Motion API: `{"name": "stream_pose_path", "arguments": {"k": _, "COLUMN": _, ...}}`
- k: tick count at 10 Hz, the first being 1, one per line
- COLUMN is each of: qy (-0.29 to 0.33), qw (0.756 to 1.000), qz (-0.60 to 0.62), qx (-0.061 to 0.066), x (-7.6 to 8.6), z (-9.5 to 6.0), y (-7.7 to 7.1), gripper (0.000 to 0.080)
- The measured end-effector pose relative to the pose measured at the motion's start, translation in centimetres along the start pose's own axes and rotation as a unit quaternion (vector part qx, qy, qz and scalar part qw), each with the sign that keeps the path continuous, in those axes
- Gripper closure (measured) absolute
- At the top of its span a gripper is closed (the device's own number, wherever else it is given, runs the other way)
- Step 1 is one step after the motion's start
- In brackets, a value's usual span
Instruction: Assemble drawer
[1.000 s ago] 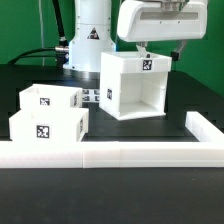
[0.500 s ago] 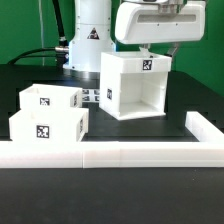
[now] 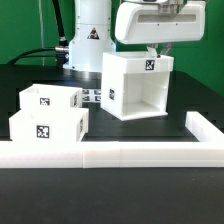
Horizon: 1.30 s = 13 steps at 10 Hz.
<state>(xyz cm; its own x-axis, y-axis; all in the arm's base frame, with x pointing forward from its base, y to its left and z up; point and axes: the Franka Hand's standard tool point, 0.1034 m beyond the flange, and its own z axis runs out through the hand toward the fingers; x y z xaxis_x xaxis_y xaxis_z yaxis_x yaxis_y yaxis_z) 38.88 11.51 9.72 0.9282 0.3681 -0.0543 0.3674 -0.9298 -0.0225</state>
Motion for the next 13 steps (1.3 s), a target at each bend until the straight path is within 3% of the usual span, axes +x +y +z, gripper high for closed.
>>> {"name": "stream_pose_path", "arguments": {"k": 5, "qy": 0.0, "qw": 1.0, "qz": 0.001, "qx": 0.001, "x": 0.1, "z": 0.0, "y": 0.2, "gripper": 0.0763}}
{"name": "stream_pose_path", "arguments": {"k": 7, "qy": 0.009, "qw": 1.0, "qz": 0.023, "qx": 0.007, "x": 2.2, "z": -0.2, "y": 2.1, "gripper": 0.0762}}
{"name": "stream_pose_path", "arguments": {"k": 10, "qy": 0.027, "qw": 0.998, "qz": 0.05, "qx": 0.011, "x": 6.1, "z": -0.4, "y": 3.6, "gripper": 0.0762}}
{"name": "stream_pose_path", "arguments": {"k": 13, "qy": 0.05, "qw": 0.997, "qz": 0.051, "qx": 0.01, "x": 9.5, "z": -0.7, "y": 5.9, "gripper": 0.0762}}
